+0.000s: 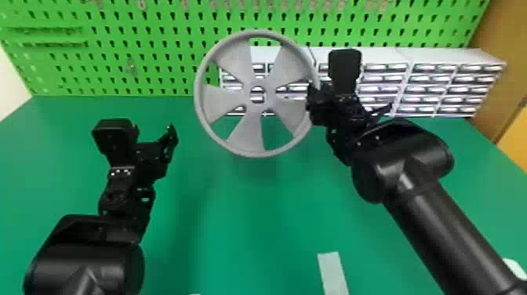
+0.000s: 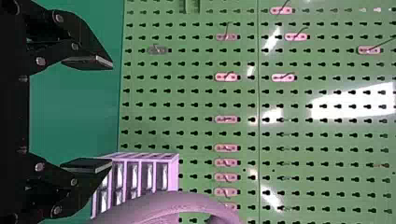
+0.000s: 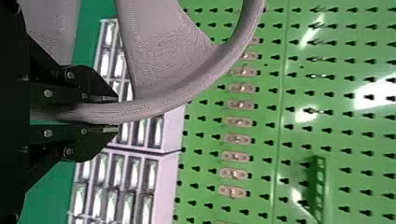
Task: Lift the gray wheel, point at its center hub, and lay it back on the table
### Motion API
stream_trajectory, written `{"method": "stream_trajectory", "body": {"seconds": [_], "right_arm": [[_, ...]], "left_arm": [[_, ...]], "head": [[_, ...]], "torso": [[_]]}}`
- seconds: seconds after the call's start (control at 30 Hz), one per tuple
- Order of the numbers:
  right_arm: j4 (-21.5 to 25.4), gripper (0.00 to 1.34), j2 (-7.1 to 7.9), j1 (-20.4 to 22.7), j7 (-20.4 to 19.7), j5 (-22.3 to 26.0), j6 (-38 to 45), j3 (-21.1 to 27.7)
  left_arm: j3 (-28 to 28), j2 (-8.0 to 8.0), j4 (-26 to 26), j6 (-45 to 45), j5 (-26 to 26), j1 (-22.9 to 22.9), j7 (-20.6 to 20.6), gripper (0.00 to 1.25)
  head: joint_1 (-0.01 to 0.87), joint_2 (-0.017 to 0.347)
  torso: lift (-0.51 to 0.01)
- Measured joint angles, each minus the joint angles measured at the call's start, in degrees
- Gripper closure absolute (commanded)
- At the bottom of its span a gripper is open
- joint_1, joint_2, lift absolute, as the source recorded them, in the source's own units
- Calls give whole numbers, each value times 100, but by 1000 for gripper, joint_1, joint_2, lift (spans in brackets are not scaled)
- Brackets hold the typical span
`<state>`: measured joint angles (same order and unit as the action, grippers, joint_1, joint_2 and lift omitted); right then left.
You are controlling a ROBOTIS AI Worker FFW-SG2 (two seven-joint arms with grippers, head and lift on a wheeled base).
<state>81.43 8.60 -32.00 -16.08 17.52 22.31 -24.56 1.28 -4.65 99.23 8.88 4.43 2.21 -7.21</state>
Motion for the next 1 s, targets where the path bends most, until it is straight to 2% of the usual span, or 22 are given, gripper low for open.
{"method": "stream_trajectory", "body": {"seconds": [0.2,0.6,1.0], "right_arm": [[-78,1185,14,132,0,-279,-823,-36],[-708,1204,33,319,-8,-479,-2635,-87],[-1450,1213,-62,344,-173,-748,-3896,-136]], "left_arm": [[9,6,-1,4,5,4,0,504],[35,8,-9,28,22,29,-16,504],[98,14,-22,61,15,62,-43,506]], "head": [[692,48],[692,48],[692,48]], "torso": [[-96],[-96],[-96]]}}
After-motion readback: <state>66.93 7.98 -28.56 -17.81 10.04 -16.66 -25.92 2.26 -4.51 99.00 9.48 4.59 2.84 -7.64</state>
